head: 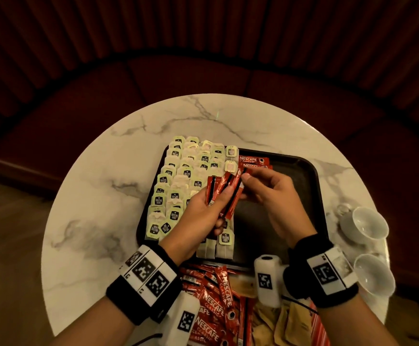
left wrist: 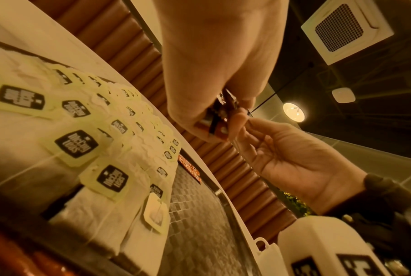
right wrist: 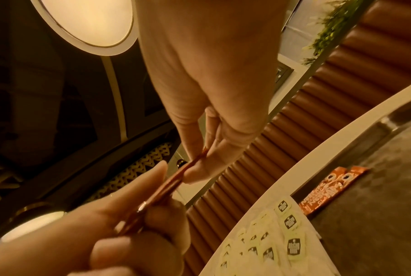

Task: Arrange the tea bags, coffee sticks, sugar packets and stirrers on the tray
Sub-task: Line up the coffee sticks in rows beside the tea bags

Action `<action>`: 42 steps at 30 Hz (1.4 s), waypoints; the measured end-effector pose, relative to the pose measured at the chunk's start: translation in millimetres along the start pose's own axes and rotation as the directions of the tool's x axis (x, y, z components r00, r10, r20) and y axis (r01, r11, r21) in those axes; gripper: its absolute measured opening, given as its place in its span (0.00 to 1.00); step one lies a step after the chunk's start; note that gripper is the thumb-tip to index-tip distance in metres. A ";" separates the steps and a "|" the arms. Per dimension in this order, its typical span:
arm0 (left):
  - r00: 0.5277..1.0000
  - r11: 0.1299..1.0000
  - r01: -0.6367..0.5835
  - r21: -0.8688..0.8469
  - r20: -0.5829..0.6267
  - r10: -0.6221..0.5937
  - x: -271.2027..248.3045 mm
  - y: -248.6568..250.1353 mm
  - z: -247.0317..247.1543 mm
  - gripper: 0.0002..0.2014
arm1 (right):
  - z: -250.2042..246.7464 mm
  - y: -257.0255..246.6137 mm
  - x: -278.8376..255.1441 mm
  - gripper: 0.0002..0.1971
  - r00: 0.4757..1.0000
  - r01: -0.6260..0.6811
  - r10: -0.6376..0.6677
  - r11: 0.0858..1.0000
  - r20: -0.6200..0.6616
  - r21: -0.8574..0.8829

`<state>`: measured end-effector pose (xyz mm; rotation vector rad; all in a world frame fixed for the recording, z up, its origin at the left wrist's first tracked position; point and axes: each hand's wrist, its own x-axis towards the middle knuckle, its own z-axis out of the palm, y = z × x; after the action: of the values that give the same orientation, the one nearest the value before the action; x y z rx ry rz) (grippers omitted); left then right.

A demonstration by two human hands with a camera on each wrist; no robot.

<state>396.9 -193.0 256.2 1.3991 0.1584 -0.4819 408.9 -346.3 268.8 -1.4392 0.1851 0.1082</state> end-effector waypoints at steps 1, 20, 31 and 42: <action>1.000 1.000 0.005 -0.028 -0.004 -0.005 0.3 -0.1 -0.3 0.16 | -3.0 -1.6 0.4 0.10 1.000 0.023 -0.023 0.999 -0.002 0.033; 0.976 0.985 -0.174 0.003 -0.132 0.173 8.9 14.6 1.4 0.12 | -41.5 2.2 -18.2 0.13 0.991 0.072 -0.078 0.996 0.110 0.059; 0.957 0.958 -0.198 0.206 -0.171 0.235 15.9 2.4 -5.8 0.15 | -65.3 3.6 -2.7 0.15 0.998 0.060 -0.059 0.992 0.009 -0.110; 0.992 0.987 -0.117 0.110 0.060 0.110 7.6 6.7 16.9 0.18 | -45.2 -14.3 -1.5 0.23 0.989 0.102 -0.082 0.981 0.125 -0.164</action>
<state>403.5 -210.6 262.3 1.4958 0.0070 -0.4391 407.3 -392.8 277.6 -1.6039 0.0120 0.1353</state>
